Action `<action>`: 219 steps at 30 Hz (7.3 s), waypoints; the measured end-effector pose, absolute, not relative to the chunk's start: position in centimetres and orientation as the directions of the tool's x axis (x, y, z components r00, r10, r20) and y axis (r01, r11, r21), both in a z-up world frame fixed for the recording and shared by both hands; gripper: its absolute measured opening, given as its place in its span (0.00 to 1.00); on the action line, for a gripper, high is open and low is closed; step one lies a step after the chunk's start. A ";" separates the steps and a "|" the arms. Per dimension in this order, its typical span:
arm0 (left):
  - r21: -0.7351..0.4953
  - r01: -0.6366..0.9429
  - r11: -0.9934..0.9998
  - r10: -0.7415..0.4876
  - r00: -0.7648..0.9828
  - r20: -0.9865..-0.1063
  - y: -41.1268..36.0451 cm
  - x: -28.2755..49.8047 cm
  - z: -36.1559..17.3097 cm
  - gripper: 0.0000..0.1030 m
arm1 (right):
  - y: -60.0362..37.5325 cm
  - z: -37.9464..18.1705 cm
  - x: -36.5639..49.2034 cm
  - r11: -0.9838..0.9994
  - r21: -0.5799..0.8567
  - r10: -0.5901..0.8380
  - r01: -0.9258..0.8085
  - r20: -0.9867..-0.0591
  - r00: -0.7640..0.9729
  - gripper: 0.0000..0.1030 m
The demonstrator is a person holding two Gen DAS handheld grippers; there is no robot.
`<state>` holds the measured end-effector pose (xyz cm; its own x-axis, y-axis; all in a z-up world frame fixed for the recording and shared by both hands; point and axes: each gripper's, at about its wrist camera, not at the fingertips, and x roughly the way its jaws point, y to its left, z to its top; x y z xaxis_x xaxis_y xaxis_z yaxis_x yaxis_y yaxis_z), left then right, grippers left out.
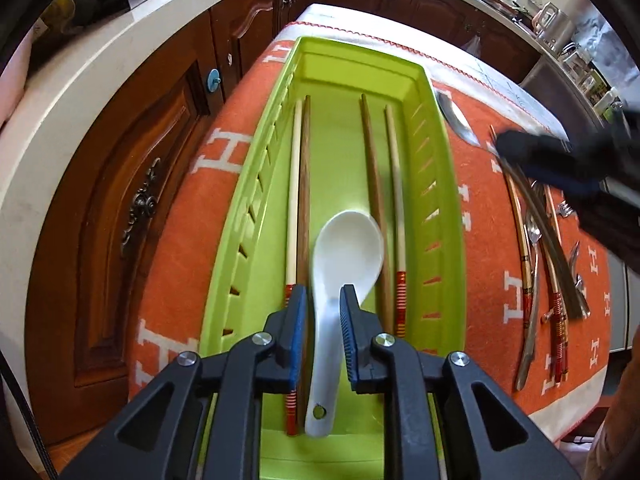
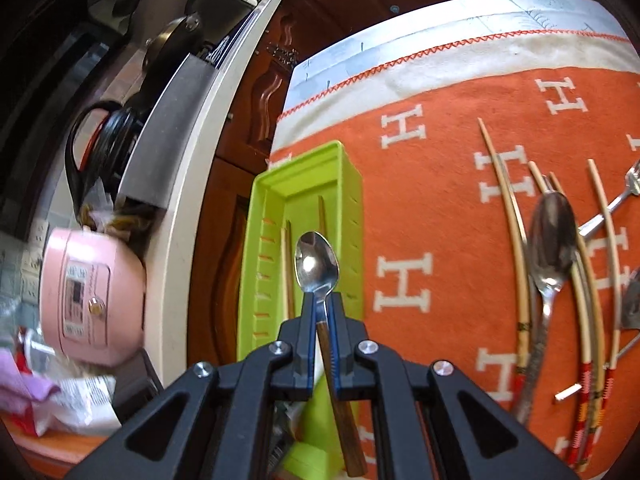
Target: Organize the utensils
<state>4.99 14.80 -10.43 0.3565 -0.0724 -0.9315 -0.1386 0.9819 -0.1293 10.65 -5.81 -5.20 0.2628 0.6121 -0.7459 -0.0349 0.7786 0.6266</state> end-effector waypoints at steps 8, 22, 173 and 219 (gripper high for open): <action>-0.196 -0.113 0.974 -0.150 0.325 -0.934 13.8 4.0 -10.4 0.15 | -2.3 -5.8 14.1 0.803 0.596 0.571 -0.011 -0.763 0.302 0.05; -0.183 -0.105 0.977 -0.123 0.419 -0.900 14.0 3.7 -6.3 0.15 | -3.2 -5.4 14.4 0.839 0.541 0.534 -0.067 -0.791 0.299 0.07; -0.245 0.177 0.953 -0.287 0.279 -0.916 -2.9 8.3 -7.7 0.00 | -28.8 -11.0 2.4 0.791 0.612 0.593 -0.012 -0.761 0.264 0.07; -0.343 -0.144 0.928 -0.263 0.398 -0.879 13.2 9.0 -11.5 0.18 | -16.1 -10.5 9.0 0.901 0.426 0.434 -0.085 -0.879 0.197 0.07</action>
<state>8.98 13.21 -11.54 0.3983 -0.2630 -0.8787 -0.1441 0.9282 -0.3431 9.04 -16.14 -10.48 0.1974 0.4342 -0.8789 -0.0852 0.9008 0.4259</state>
